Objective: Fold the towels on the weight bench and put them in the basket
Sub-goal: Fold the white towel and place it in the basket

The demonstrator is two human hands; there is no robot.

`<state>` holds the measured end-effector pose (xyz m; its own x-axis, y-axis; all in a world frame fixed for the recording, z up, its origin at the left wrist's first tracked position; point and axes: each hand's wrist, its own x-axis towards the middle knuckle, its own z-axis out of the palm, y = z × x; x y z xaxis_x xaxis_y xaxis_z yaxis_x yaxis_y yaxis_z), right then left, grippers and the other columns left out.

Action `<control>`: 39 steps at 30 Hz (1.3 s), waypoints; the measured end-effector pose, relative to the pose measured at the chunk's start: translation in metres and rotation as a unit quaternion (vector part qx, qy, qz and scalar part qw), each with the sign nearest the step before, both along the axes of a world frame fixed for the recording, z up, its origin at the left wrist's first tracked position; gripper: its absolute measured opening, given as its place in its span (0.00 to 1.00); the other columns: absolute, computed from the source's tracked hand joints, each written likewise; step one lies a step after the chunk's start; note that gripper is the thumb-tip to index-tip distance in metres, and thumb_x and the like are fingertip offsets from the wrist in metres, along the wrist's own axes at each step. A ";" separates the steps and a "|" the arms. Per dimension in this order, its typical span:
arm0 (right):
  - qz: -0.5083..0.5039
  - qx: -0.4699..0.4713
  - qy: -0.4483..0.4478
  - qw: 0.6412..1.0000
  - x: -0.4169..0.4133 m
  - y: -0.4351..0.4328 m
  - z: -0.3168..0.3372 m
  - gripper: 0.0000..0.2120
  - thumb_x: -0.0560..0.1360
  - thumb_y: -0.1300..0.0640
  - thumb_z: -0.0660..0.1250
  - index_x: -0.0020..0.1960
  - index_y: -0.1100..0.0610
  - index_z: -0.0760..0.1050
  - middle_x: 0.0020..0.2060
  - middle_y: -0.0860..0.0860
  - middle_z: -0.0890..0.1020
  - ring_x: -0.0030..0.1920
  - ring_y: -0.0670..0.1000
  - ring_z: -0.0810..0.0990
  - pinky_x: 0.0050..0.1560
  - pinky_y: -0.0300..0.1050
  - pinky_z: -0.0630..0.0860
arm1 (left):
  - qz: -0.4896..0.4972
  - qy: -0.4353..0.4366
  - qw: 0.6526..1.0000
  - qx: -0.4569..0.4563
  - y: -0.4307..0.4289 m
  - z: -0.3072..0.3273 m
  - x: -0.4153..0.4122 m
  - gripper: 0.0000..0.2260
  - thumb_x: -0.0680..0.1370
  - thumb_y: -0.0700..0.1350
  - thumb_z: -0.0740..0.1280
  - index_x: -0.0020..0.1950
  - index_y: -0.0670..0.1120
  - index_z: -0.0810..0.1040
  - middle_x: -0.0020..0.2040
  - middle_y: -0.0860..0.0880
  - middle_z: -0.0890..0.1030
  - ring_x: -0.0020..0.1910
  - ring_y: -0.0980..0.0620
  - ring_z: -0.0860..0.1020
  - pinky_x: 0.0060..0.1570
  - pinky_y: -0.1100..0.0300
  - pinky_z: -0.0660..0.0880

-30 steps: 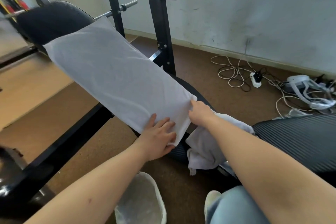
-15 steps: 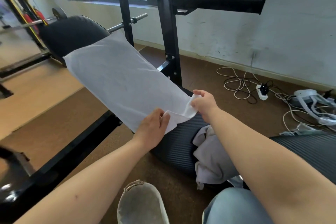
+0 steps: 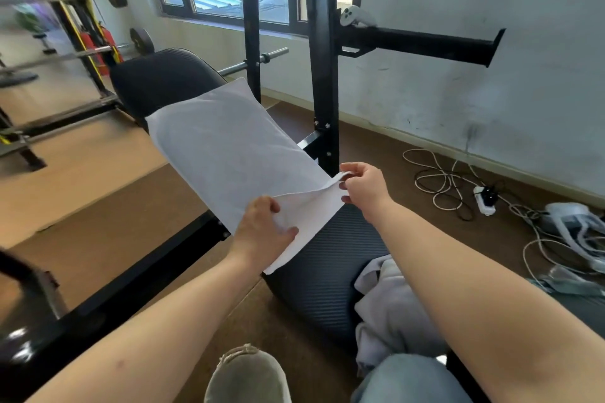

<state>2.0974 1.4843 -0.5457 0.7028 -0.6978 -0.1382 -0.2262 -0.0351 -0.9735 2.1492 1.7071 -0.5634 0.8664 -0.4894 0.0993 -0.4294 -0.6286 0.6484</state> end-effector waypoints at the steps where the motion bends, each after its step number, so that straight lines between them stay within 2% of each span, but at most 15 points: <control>1: 0.006 -0.037 0.007 0.999 -0.001 -0.001 -0.003 0.18 0.78 0.69 0.61 0.61 0.54 0.80 0.50 0.52 0.82 0.53 0.54 0.84 0.50 0.51 0.85 | 0.000 -0.007 1.000 -0.003 0.001 0.000 -0.002 0.15 0.76 0.44 0.72 0.55 0.51 0.68 0.56 0.51 0.70 0.53 0.50 0.75 0.51 0.60 0.68; 3: 0.015 -0.089 0.015 0.996 -0.005 -0.001 -0.005 0.14 0.78 0.65 0.63 0.58 0.53 0.81 0.48 0.50 0.83 0.50 0.53 0.84 0.51 0.54 0.85 | 0.009 -0.007 1.000 -0.023 0.006 -0.003 -0.006 0.13 0.78 0.38 0.67 0.58 0.50 0.68 0.60 0.49 0.70 0.53 0.50 0.75 0.51 0.59 0.70; 7: 0.014 -0.148 0.016 0.989 -0.022 0.003 -0.007 0.11 0.80 0.62 0.62 0.53 0.49 0.80 0.45 0.47 0.83 0.50 0.53 0.84 0.54 0.57 0.83 | 0.037 -0.004 0.997 -0.063 0.016 -0.004 -0.016 0.17 0.80 0.37 0.62 0.67 0.49 0.70 0.65 0.47 0.72 0.54 0.48 0.77 0.51 0.55 0.75; 10: -0.003 -0.156 0.003 0.988 -0.037 0.007 -0.006 0.11 0.82 0.60 0.62 0.56 0.50 0.80 0.44 0.46 0.83 0.47 0.53 0.84 0.52 0.58 0.84 | 0.060 0.008 0.995 -0.083 0.024 0.003 -0.026 0.19 0.82 0.37 0.60 0.72 0.48 0.69 0.68 0.44 0.75 0.61 0.43 0.77 0.53 0.56 0.74; 12: -0.011 -0.155 0.002 0.988 -0.046 0.009 -0.004 0.11 0.82 0.59 0.62 0.59 0.51 0.81 0.45 0.45 0.83 0.44 0.52 0.84 0.51 0.57 0.84 | 0.071 -0.002 0.993 -0.089 0.029 0.008 -0.031 0.18 0.83 0.37 0.60 0.73 0.48 0.71 0.68 0.43 0.77 0.64 0.43 0.77 0.58 0.55 0.74; 16: -0.039 -0.163 -0.010 0.986 -0.061 0.013 0.001 0.11 0.82 0.58 0.63 0.60 0.52 0.82 0.49 0.51 0.85 0.42 0.52 0.84 0.51 0.57 0.84 | 0.093 -0.046 0.989 -0.101 0.041 0.017 -0.043 0.15 0.83 0.41 0.63 0.70 0.47 0.76 0.62 0.46 0.82 0.58 0.45 0.81 0.58 0.51 0.79; 18: -0.065 -0.152 -0.015 0.986 -0.065 0.015 0.002 0.10 0.81 0.58 0.64 0.57 0.52 0.83 0.47 0.52 0.86 0.45 0.53 0.84 0.51 0.57 0.84 | 0.103 -0.037 0.987 -0.116 0.047 0.021 -0.047 0.12 0.84 0.44 0.64 0.67 0.47 0.78 0.59 0.47 0.83 0.49 0.48 0.83 0.49 0.48 0.83; 20: -0.085 -0.131 -0.015 0.988 -0.065 0.017 0.005 0.07 0.80 0.57 0.66 0.53 0.49 0.82 0.47 0.51 0.85 0.48 0.54 0.85 0.51 0.57 0.84 | 0.116 -0.001 0.981 -0.156 0.049 0.024 -0.050 0.11 0.84 0.45 0.66 0.65 0.46 0.79 0.56 0.49 0.82 0.41 0.52 0.83 0.37 0.52 0.84; 22: -0.100 -0.112 -0.019 0.988 -0.059 0.019 0.009 0.05 0.80 0.56 0.67 0.49 0.47 0.79 0.46 0.50 0.84 0.48 0.53 0.85 0.50 0.57 0.85 | 0.130 0.038 0.969 -0.209 0.050 0.026 -0.048 0.11 0.83 0.47 0.67 0.64 0.45 0.79 0.55 0.49 0.81 0.42 0.52 0.82 0.34 0.56 0.84; 26: -0.113 -0.055 -0.042 0.991 -0.040 0.021 0.017 0.04 0.82 0.57 0.65 0.54 0.52 0.79 0.49 0.52 0.84 0.47 0.53 0.85 0.45 0.51 0.86 | 0.157 0.119 0.940 -0.279 0.049 0.034 -0.028 0.11 0.83 0.51 0.66 0.60 0.46 0.78 0.51 0.52 0.80 0.47 0.51 0.82 0.42 0.55 0.85; 29: -0.119 -0.037 -0.060 0.990 -0.017 0.022 0.023 0.05 0.83 0.57 0.64 0.53 0.50 0.78 0.50 0.51 0.83 0.44 0.51 0.85 0.47 0.52 0.86 | 0.149 0.053 0.960 -0.233 0.053 0.040 -0.006 0.13 0.83 0.55 0.64 0.58 0.47 0.79 0.50 0.52 0.83 0.39 0.53 0.85 0.44 0.54 0.84; 32: -0.120 -0.040 -0.069 0.990 0.010 0.023 0.027 0.07 0.83 0.57 0.63 0.51 0.48 0.78 0.47 0.48 0.83 0.41 0.48 0.84 0.49 0.54 0.86 | 0.147 -0.033 0.971 -0.185 0.061 0.046 0.014 0.12 0.84 0.54 0.62 0.55 0.47 0.78 0.45 0.50 0.82 0.37 0.51 0.83 0.32 0.67 0.76; 33: -0.115 -0.042 -0.073 0.990 0.019 0.024 0.029 0.08 0.83 0.57 0.63 0.50 0.47 0.78 0.46 0.47 0.83 0.40 0.48 0.83 0.49 0.54 0.86 | 0.154 -0.051 0.971 -0.177 0.064 0.048 0.022 0.11 0.84 0.54 0.62 0.54 0.47 0.78 0.44 0.50 0.82 0.39 0.49 0.82 0.33 0.66 0.75; 36: -0.096 -0.049 -0.083 0.991 0.044 0.032 0.034 0.11 0.84 0.57 0.63 0.46 0.44 0.76 0.43 0.46 0.83 0.39 0.47 0.84 0.47 0.52 0.86 | 0.171 -0.051 0.966 -0.184 0.069 0.049 0.046 0.10 0.84 0.56 0.61 0.52 0.51 0.76 0.46 0.50 0.81 0.45 0.47 0.81 0.45 0.53 0.76; 39: -0.086 -0.051 -0.092 0.991 0.067 0.039 0.038 0.05 0.84 0.55 0.64 0.52 0.49 0.79 0.48 0.48 0.85 0.41 0.46 0.85 0.43 0.47 0.86 | 0.188 -0.031 0.962 -0.198 0.074 0.050 0.068 0.10 0.84 0.57 0.61 0.52 0.52 0.77 0.46 0.51 0.81 0.48 0.47 0.80 0.48 0.50 0.76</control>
<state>2.1641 1.5237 -0.5074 0.5795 -0.8129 0.0586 -0.0572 -0.1123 -0.9920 2.2172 1.7812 -0.5132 0.9613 -0.0564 0.2697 -0.2650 -0.4566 0.8493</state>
